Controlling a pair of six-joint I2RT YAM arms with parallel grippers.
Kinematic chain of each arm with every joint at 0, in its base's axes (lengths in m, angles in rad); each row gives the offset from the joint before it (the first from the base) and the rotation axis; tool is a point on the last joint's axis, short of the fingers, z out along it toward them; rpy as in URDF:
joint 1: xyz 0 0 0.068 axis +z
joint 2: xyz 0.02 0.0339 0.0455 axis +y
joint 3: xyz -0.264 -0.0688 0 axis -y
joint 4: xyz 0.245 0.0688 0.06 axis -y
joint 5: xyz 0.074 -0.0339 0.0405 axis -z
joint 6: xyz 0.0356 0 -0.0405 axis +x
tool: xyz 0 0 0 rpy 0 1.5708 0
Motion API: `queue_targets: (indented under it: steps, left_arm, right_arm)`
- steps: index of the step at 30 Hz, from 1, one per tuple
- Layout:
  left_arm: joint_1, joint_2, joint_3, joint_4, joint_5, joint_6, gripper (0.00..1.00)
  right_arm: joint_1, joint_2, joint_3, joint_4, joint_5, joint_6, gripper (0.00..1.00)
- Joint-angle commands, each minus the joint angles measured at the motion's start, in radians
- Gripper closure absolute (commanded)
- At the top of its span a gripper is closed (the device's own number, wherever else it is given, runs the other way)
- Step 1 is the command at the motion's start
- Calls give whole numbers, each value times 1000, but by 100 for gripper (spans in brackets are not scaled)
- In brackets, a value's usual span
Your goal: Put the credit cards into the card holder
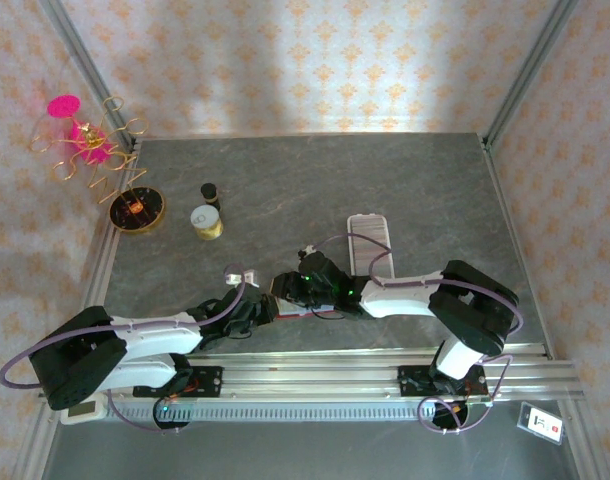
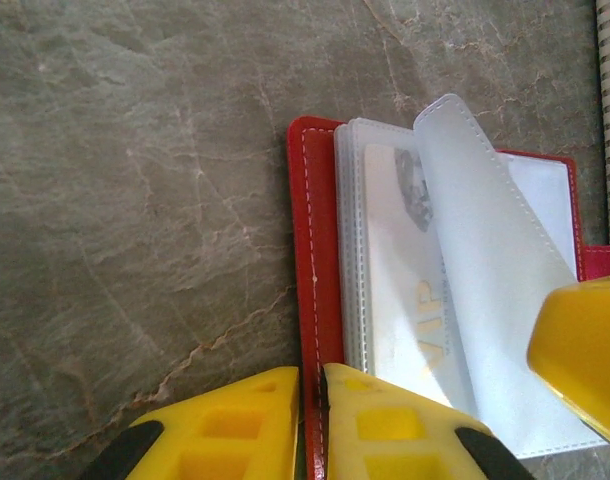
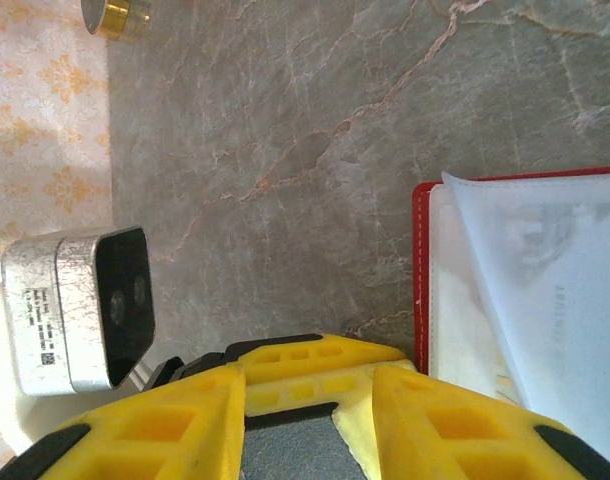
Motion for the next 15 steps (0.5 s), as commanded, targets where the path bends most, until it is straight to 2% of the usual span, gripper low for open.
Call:
queue_targets:
  steps: [1, 15]
  left_arm:
    - [11, -5, -12, -12, -14, -15, 82]
    - [17, 8, 7, -12, -9, -9, 79]
  right_arm:
    - [7, -35, 30, 4, 37, -8, 62]
    - [7, -167, 47, -41, 74, -34, 54]
